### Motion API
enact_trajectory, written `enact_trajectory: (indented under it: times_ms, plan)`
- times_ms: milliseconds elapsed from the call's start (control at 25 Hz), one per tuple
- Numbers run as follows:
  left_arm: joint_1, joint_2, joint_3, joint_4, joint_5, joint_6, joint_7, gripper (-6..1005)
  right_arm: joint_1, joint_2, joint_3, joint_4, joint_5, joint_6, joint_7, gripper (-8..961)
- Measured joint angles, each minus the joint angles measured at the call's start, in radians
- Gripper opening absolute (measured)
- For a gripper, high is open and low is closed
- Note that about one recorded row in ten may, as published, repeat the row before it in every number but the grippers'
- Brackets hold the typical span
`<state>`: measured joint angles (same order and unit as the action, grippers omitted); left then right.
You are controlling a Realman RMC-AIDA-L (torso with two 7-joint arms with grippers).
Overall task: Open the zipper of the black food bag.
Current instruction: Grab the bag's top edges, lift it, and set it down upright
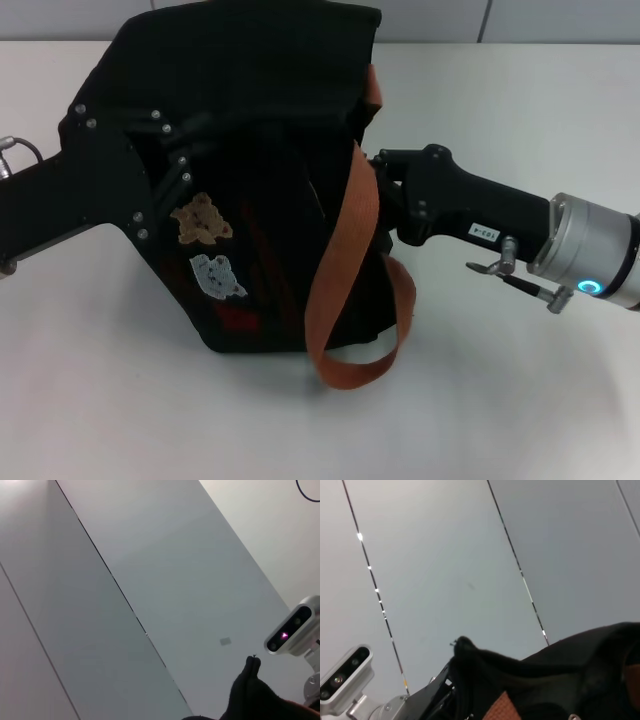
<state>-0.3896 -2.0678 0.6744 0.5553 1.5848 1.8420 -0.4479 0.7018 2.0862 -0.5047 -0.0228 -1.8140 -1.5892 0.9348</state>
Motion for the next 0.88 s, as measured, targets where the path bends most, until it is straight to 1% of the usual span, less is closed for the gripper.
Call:
enact_trajectory:
  times_ms: [160, 280, 320, 360, 480, 520, 560, 600, 880]
  plan:
    - [-0.001, 0.000, 0.000, 0.000, 0.000, -0.002, 0.000, 71, -0.014, 0.004, 0.009, -0.009, 0.016, 0.018, -0.023, 114]
    - [-0.004, 0.000, 0.000, 0.000, 0.000, -0.007, 0.000, 71, -0.016, 0.005, 0.025, 0.015, 0.023, 0.067, -0.098, 145]
    - [-0.006, 0.000, 0.001, 0.000, 0.000, -0.009, 0.000, 71, -0.013, 0.006, 0.044, 0.046, 0.024, 0.099, -0.183, 168]
    - [-0.006, 0.000, 0.001, 0.000, 0.000, -0.009, 0.000, 71, -0.013, 0.006, 0.044, 0.046, 0.024, 0.099, -0.183, 191]
    - [-0.013, 0.000, 0.000, -0.014, 0.000, -0.010, 0.000, 71, -0.018, 0.006, 0.090, 0.110, 0.024, 0.118, -0.394, 259]
    - [-0.017, 0.001, -0.002, -0.031, 0.000, -0.012, 0.004, 71, -0.027, 0.006, 0.121, 0.149, 0.024, 0.118, -0.498, 282]
    - [-0.017, 0.001, -0.002, -0.031, 0.000, -0.012, 0.004, 70, -0.027, 0.006, 0.121, 0.149, 0.024, 0.118, -0.498, 290]
    - [-0.018, 0.001, -0.003, -0.038, 0.000, -0.014, 0.015, 70, -0.034, 0.006, 0.147, 0.175, 0.024, 0.113, -0.565, 297]
    - [-0.023, -0.001, -0.001, -0.051, 0.000, -0.018, 0.023, 70, -0.036, 0.006, 0.152, 0.207, 0.015, 0.102, -0.634, 350]
